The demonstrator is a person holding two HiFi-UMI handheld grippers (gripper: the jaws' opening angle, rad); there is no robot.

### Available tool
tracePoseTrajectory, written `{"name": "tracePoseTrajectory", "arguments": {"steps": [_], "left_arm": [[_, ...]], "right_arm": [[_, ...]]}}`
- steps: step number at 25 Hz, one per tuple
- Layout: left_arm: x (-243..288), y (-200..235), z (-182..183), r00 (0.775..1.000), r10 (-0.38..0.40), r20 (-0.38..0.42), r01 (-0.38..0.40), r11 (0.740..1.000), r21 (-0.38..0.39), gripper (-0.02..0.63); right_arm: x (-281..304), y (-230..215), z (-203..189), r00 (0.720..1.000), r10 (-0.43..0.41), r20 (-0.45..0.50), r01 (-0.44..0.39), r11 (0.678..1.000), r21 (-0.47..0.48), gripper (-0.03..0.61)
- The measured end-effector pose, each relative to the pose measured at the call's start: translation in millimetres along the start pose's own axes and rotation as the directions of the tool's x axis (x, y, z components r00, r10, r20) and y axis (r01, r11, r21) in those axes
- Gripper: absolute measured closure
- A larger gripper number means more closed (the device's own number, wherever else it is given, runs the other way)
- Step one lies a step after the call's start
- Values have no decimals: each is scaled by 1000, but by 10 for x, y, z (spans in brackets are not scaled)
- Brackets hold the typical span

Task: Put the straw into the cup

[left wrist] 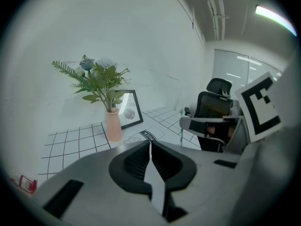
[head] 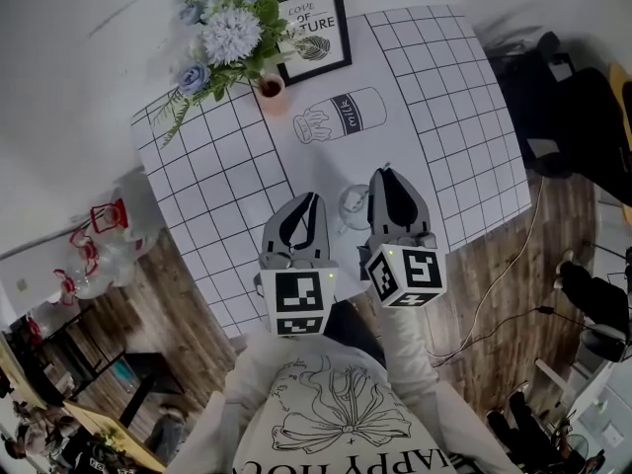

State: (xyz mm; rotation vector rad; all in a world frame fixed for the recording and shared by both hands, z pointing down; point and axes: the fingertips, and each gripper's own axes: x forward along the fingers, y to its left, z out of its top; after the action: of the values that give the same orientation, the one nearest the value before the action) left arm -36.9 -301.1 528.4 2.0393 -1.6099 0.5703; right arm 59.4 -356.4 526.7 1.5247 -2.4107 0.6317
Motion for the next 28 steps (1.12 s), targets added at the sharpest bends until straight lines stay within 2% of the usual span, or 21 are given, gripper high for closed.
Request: {"name": "tracePoseTrajectory", "arguments": {"steps": [5, 16, 28], "left_arm": [[-53, 0, 52, 1000, 6, 18, -6, 1000, 0, 600], [-340, -41, 384, 993, 31, 109, -34, 999, 24, 600], [-852, -121, 745, 970, 66, 233, -78, 996, 47, 600]], "right_arm": [[-52, 19, 82, 1000, -2, 15, 2, 1000, -11, 520], [-398, 134, 391, 997, 1, 77, 2, 999, -40, 543], [-924, 362, 716, 987, 22, 159, -10, 997, -76, 558]]}}
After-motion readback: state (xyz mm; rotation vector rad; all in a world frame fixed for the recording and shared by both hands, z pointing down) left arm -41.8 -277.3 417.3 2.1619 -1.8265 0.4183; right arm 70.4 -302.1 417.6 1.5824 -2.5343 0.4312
